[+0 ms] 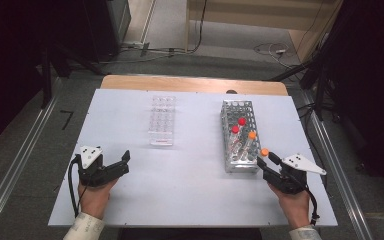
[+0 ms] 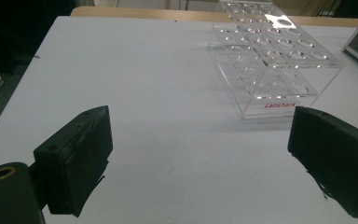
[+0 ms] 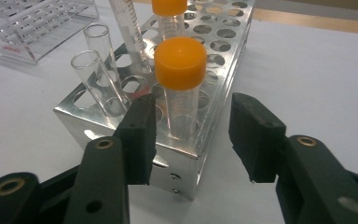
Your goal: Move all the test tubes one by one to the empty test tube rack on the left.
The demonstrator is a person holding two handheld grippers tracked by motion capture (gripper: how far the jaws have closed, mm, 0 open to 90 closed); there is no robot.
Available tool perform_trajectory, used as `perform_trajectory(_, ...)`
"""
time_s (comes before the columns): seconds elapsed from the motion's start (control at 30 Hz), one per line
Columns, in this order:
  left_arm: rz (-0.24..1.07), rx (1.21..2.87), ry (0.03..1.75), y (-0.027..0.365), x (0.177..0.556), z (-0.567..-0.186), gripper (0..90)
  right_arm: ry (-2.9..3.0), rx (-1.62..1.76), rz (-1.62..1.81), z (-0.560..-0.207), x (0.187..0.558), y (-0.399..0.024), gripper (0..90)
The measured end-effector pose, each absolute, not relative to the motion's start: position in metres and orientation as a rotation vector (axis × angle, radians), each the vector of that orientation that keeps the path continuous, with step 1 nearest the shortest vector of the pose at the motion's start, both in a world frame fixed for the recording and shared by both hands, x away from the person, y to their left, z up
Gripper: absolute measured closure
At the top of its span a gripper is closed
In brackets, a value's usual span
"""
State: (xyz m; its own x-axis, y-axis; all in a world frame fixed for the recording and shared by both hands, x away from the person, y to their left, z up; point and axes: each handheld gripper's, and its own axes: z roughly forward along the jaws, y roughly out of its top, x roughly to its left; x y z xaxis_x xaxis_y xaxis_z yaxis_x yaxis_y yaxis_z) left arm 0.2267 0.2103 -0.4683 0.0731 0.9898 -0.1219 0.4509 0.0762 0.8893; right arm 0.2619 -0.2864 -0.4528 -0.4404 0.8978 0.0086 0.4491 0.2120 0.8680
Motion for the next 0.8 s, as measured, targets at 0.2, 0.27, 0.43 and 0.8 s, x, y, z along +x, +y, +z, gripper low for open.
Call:
perform_trajectory(0.2, 0.802, 1.500, 1.505, 0.210, 0.226, -0.468, 6.7, 1.991, 1.224, 1.164, -0.454, 0.264, -0.282, 59.5)
perform_trajectory(0.27, 0.804, 1.499, 1.505, 0.210, 0.226, -0.468, 6.7, 1.992, 1.209, 1.159, -0.455, 0.264, -0.280, 62.0)
perform_trajectory(0.43, 0.811, 1.491, 1.506, 0.210, 0.226, -0.468, 7.4, 1.988, 1.209, 1.153, -0.455, 0.266, -0.278, 66.4)
perform_trajectory(0.8, 0.812, 1.491, 1.507, 0.210, 0.225, -0.468, 7.4, 1.968, 1.208, 1.147, -0.452, 0.266, -0.276, 71.5)
